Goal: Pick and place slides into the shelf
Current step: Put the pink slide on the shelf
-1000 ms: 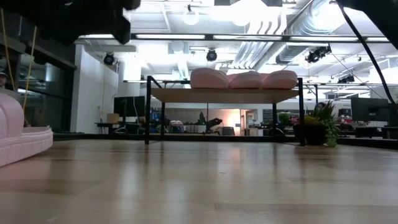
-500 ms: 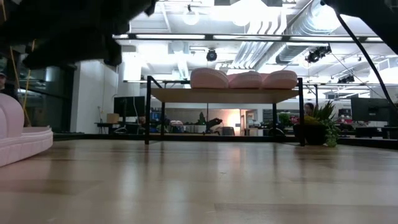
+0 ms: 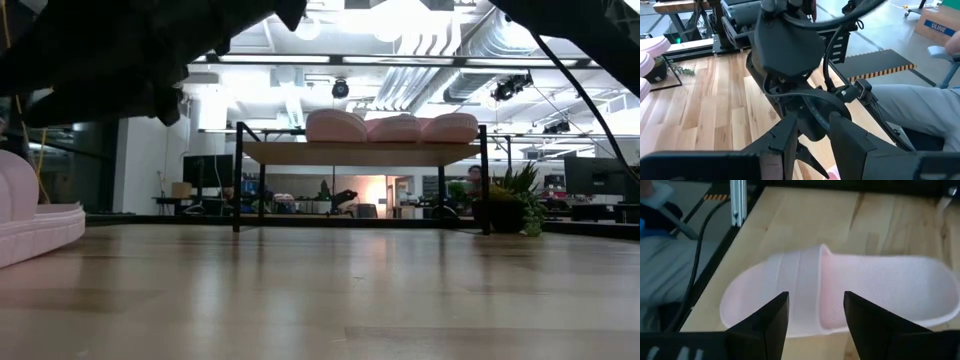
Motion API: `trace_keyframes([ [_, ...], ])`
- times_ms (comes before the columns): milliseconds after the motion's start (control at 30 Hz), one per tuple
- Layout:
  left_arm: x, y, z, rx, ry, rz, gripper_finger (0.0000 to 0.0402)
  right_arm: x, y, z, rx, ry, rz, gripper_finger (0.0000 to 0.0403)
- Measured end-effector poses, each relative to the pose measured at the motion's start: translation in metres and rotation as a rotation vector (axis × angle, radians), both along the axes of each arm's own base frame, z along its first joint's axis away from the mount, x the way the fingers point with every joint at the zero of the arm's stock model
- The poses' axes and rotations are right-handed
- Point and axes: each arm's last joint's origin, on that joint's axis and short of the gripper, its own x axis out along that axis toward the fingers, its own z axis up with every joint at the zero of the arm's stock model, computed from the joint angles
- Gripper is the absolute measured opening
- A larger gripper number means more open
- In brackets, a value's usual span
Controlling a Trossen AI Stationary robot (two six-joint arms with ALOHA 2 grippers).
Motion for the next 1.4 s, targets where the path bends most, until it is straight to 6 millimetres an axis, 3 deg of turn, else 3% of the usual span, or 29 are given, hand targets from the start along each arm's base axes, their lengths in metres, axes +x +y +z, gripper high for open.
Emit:
trace_keyframes([
  [667, 0.000, 0.000, -0.001, -0.003, 0.010, 0.002, 0.0101, 0.011, -0.006, -0.037, 0.084, 0.041, 0.033, 0.0181],
  [933, 0.000, 0.000, -0.001, -0.002, 0.011, 0.002, 0.0101, 0.010, -0.003, -0.035, 0.180, 0.058, 0.094, 0.0181],
  [1400, 0.000, 0.000, -0.001, -0.002, 0.011, 0.001, 0.0101, 0.009, -0.002, -0.037, 0.188, 0.089, 0.071, 0.0181],
])
